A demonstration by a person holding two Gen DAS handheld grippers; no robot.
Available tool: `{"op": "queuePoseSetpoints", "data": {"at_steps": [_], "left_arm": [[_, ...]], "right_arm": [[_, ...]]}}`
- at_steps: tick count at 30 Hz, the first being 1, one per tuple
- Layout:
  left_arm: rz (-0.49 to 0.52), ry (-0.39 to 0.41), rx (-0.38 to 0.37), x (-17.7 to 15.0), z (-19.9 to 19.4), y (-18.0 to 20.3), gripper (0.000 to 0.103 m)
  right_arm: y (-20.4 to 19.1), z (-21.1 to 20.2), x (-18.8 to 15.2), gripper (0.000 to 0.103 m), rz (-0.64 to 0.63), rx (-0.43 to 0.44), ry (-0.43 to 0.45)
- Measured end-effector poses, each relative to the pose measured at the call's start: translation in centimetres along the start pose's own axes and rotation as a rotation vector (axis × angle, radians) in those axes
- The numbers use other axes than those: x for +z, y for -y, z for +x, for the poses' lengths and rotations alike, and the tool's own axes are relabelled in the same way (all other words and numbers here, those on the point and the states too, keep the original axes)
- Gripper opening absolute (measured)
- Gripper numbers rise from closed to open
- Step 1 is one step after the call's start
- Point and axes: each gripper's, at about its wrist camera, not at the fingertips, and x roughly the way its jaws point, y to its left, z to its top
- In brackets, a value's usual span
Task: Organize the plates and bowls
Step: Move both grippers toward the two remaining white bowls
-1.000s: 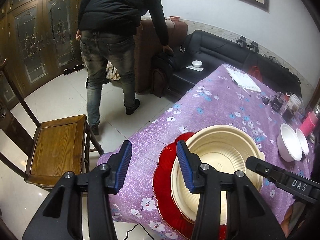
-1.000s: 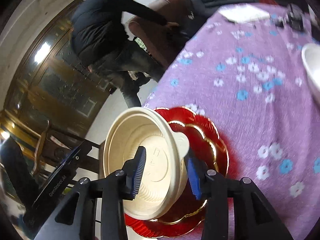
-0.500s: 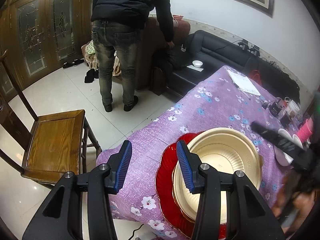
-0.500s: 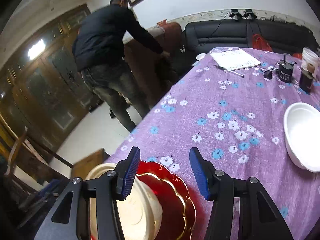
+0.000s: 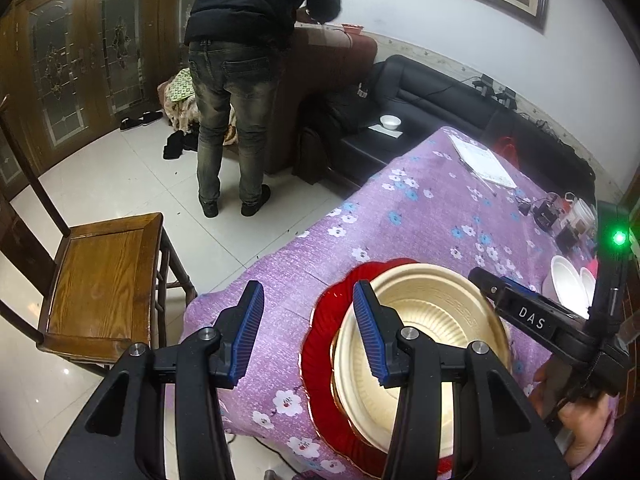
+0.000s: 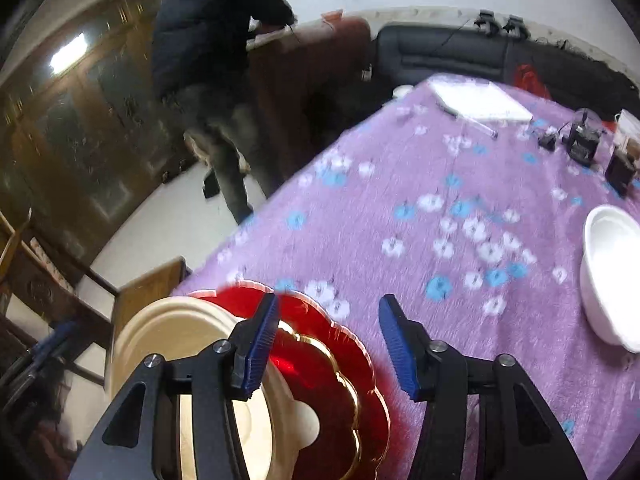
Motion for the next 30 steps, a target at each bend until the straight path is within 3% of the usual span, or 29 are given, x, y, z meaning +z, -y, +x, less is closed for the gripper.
{"op": "queuePoseSetpoints", "data": {"at_steps": [4, 10, 12, 16, 19, 22, 30], "left_arm": [[0.009, -0.002, 0.008, 0.1, -0.3, 0.6, 0.045], [0.077, 0.031, 0.003, -0.1, -1.6, 3.8, 0.045], [0.114, 0.033, -0.008, -0.4, -2.0, 5.6, 0.045], [0.183, 0.025, -0.045, -0.9, -2.7, 9.3, 0.045], [0.229, 0.015, -0.078, -1.2, -3.2, 12.5, 0.046], [0.274, 0.010, -0.107, -1.2, -3.7, 16.1, 0.058], [0.351, -0.002, -0.185, -0.8, -4.3, 24.6, 0.058]], "right_arm": [[1.3, -1.0, 0.1, 0.052, 0.055, 0.060, 0.026], [6.5, -7.1, 0.5, 0.055, 0.141, 0.110, 0.172], [9.2, -8.9, 0.4, 0.061, 0.191, 0.135, 0.202], [15.2, -12.5, -0.4, 0.064, 0.278, 0.191, 0.253], [18.8, -14.6, -0.9, 0.068, 0.302, 0.181, 0.289], [22.3, -16.5, -1.2, 0.071, 0.333, 0.194, 0.326], [31.4, -22.9, -3.0, 0.073, 0.385, 0.193, 0.483]]}}
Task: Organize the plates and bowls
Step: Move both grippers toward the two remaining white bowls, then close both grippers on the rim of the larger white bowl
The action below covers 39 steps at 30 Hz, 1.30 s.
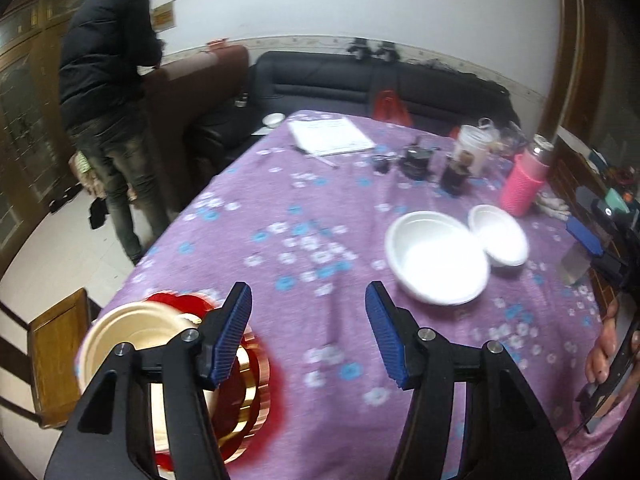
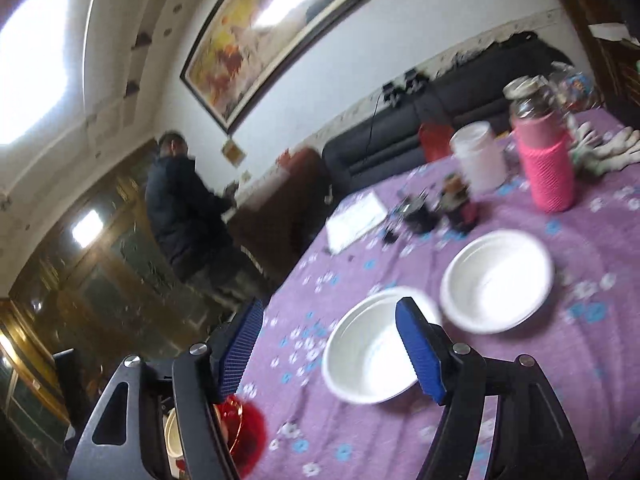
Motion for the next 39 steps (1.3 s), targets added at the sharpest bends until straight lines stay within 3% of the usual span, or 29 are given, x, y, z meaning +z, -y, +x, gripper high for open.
{"op": "queuePoseSetpoints", "data": {"at_steps": [4, 9, 16, 26, 39], "left_arm": [[0.018, -0.015, -0.020, 1.0, 1.1, 2.8, 0.058], [-0.007, -0.036, -0.023, 2.0, 3.0, 5.1, 0.058], [-0.016, -0.108, -0.020, 1.1, 6.1, 7.1, 0.058], [-0.072, -0.230, 0.036, -1.1, 10.5, 6.0, 0.058], [-0.099, -0.206, 0.069, -0.8, 10.9, 4.4, 0.058]], "right_arm": [[3.7, -2.3, 0.8, 0.076, 0.064, 0.023, 0.070], [8.8, -3.1, 1.1, 0.076, 0.239, 0.085, 0.093], [12.5, -0.3, -0.1, 0.076, 0.394, 0.136, 0.027], [12.2, 3.7, -2.4, 0.076, 0.442, 0.160, -0.097], [10.3, 6.9, -4.4, 0.076, 0.368, 0.074, -0.180]]}}
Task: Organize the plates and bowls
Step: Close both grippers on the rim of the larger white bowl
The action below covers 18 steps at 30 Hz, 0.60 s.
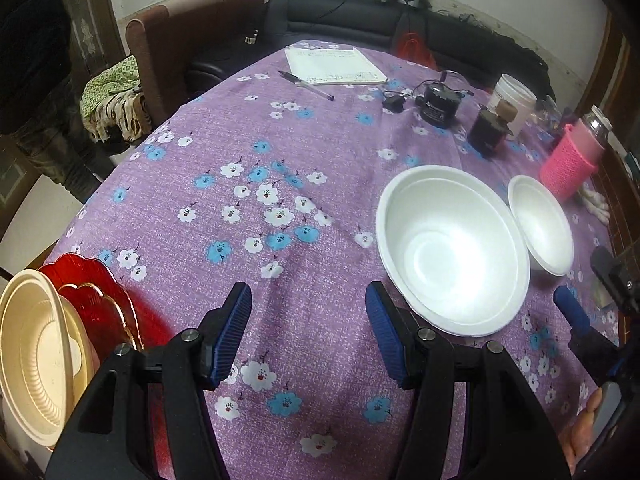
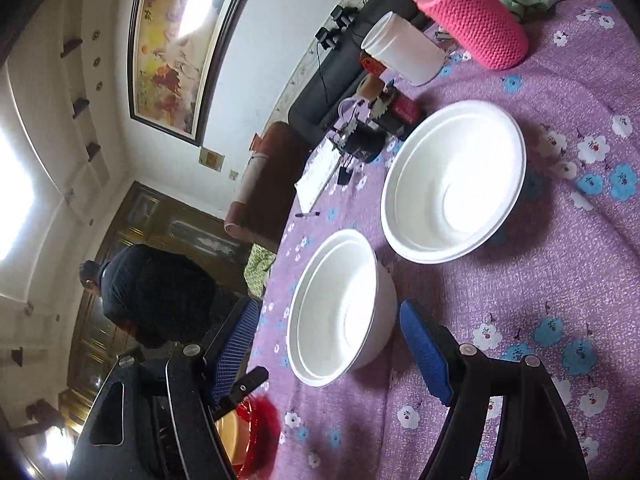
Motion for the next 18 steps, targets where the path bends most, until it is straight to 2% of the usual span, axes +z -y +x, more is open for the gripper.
{"op": "queuePoseSetpoints", "data": {"at_steps": [4, 7, 11, 14, 16, 18], "left_arm": [[-0.008, -0.009, -0.005, 0.2, 0.3, -0.1, 0.058], [0.009, -0.009, -0.042, 0.5, -0.3, 0.9, 0.058], [0.113, 0.028, -0.108, 2.0, -2.3, 5.3, 0.058], [0.164, 0.055, -0.141, 4.3, -3.2, 8.5, 0.058], [0.229, 0.106, -0.097, 6.4, -3.1, 11.6, 0.058], [0.280, 0.109, -0.068, 8.0, -1.9, 14.2, 0.058]], "right_arm": [[0.2, 0.0, 0.0, 0.076, -0.001, -0.021, 0.011], [0.7, -1.2, 0.5, 0.076, 0.014, -0.058, 0.081], [2.1, -4.3, 1.5, 0.076, 0.062, -0.113, 0.246], [3.5, -5.7, 2.1, 0.076, 0.113, -0.166, 0.321], [4.8, -5.9, 2.5, 0.076, 0.158, -0.160, 0.330], [6.1, -5.8, 2.9, 0.076, 0.204, -0.126, 0.316]]}}
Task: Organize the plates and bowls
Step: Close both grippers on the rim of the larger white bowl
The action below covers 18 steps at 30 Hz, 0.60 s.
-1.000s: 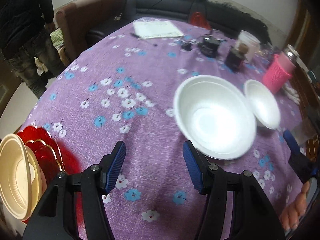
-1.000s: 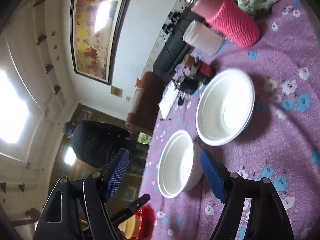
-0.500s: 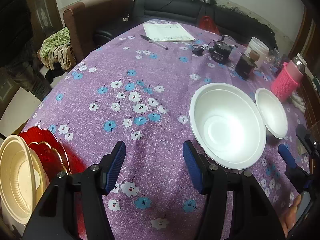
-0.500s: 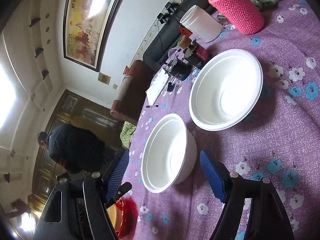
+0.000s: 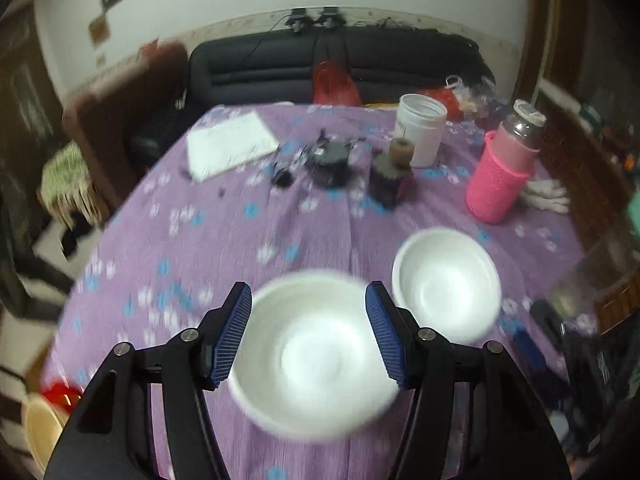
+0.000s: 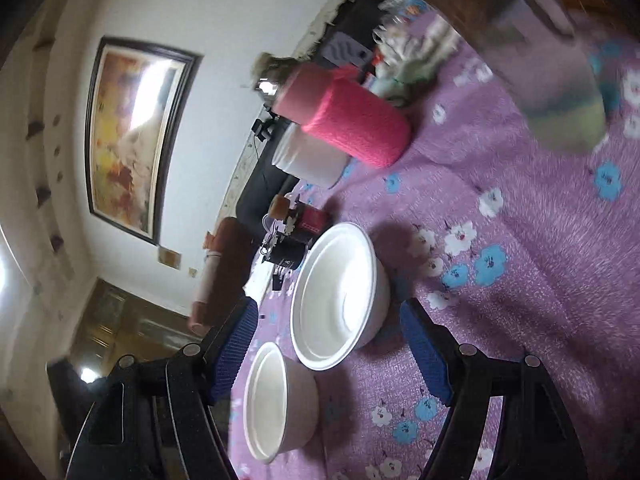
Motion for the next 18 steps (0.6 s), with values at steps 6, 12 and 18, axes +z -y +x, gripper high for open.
{"op": "queuePoseSetpoints", "data": {"at_steps": [6, 12, 18], "left_arm": [[0.078, -0.103, 0.002, 3.7, 6.6, 3.8, 0.058], [0.101, -0.203, -0.045, 4.4, 10.3, 5.9, 0.058], [0.075, -0.226, -0.107, 3.9, 11.2, 6.4, 0.058]], "right_arm": [[2.5, 1.6, 1.1, 0.076, 0.104, 0.041, -0.038], [3.5, 3.7, 1.5, 0.076, 0.147, 0.070, -0.080], [3.1, 4.4, 1.4, 0.076, 0.149, 0.087, -0.104]]}}
